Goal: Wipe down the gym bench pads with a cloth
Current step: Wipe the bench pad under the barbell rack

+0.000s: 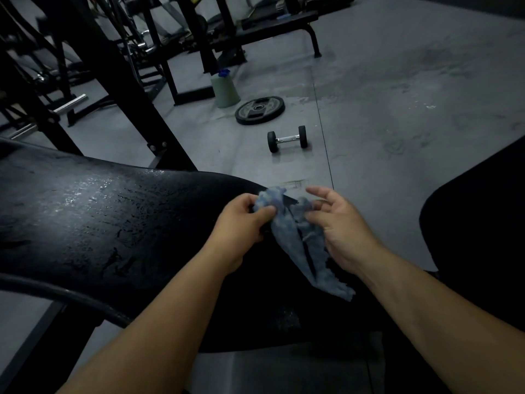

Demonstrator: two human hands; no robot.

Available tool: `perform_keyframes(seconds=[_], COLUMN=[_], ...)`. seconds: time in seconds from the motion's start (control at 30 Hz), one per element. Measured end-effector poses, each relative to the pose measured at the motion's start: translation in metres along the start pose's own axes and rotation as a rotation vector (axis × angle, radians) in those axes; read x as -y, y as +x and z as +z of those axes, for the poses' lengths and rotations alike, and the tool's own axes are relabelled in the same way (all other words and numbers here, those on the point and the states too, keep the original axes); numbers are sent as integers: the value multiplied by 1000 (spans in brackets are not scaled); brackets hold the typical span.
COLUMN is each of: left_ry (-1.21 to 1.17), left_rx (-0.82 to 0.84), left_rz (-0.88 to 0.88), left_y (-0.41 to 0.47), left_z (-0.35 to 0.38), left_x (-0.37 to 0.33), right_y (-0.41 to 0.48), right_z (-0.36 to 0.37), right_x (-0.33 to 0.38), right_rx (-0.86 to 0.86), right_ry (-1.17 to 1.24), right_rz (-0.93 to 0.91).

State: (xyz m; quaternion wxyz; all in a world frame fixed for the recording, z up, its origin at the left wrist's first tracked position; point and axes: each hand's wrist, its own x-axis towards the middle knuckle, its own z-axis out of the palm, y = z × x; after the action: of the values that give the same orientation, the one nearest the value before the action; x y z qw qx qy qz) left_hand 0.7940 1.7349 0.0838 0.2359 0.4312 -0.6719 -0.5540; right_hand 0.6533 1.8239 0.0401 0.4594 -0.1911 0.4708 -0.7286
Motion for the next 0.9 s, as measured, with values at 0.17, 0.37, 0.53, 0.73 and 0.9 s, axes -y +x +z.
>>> perform_keyframes(seconds=[0.17, 0.37, 0.53, 0.73, 0.9], left_ry=[-397, -681, -573, -464, -390], left_rx=[54, 90, 174, 297, 88], left_rz=[-59, 22, -205, -300, -87], left_y=[-2, 1, -8, -9, -4], left_z=[3, 0, 5, 9, 6], left_x=[-11, -27, -13, -19, -22], right_y=[-1, -22, -19, -22, -21], right_z=[-7, -10, 3, 10, -5], right_x=[4, -9, 12, 44, 42], right_rx=[-112, 374, 218, 247, 45], right_ry=[94, -2, -107, -63, -19], right_rz=[-67, 130, -120, -77, -90])
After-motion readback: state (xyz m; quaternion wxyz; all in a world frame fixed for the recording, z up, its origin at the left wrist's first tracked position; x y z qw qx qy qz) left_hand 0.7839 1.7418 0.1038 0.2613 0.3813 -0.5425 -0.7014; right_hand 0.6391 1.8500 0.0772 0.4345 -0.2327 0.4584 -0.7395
